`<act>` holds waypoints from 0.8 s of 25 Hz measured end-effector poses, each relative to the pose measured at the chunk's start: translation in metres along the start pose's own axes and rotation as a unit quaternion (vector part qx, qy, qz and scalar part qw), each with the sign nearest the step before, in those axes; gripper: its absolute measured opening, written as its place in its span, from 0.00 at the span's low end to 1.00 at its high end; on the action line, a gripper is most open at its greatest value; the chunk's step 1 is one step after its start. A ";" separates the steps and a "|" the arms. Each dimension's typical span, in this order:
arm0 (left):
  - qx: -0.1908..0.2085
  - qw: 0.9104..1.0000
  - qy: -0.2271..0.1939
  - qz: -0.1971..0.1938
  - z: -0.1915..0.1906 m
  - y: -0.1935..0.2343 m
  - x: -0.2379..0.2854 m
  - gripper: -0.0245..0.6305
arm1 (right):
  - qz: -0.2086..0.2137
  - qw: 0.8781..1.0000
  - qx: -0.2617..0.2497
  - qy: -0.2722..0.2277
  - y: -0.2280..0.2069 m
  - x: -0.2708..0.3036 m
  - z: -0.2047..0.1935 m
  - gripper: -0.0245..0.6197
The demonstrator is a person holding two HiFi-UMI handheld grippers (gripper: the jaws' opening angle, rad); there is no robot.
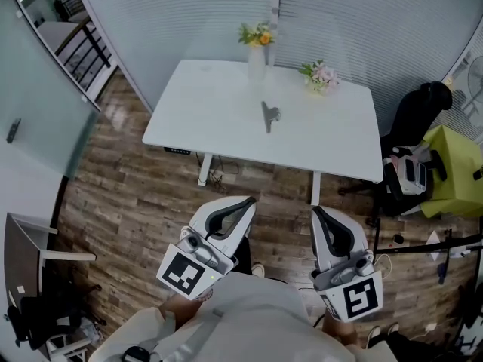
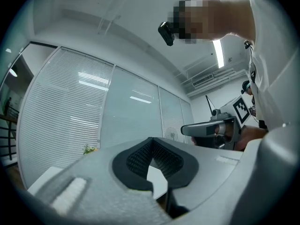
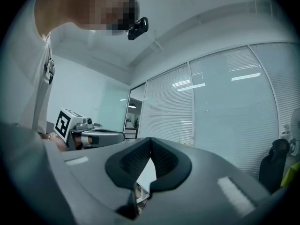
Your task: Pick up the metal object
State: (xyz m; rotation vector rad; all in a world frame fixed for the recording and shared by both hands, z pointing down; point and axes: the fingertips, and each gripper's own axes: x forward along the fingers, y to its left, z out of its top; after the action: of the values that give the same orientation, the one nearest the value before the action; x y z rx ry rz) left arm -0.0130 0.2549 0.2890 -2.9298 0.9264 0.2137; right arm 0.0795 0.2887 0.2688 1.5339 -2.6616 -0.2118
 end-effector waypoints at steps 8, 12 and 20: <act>-0.008 1.000 0.000 -0.002 -0.009 0.072 0.034 0.04 | 0.002 1.000 -0.003 0.007 -0.028 0.077 -0.006 0.05; -0.012 1.000 -0.002 -0.004 -0.009 0.111 0.048 0.04 | 0.004 1.000 -0.007 0.004 -0.037 0.121 -0.002 0.05; -0.013 1.000 0.003 -0.006 -0.018 0.187 0.083 0.04 | 0.003 1.000 -0.007 0.005 -0.066 0.199 -0.008 0.05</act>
State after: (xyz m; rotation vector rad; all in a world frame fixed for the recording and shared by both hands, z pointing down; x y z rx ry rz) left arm -0.0519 0.0530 0.2916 -2.9602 0.9128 0.2189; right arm 0.0374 0.0829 0.2640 1.5181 -2.6510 -0.2201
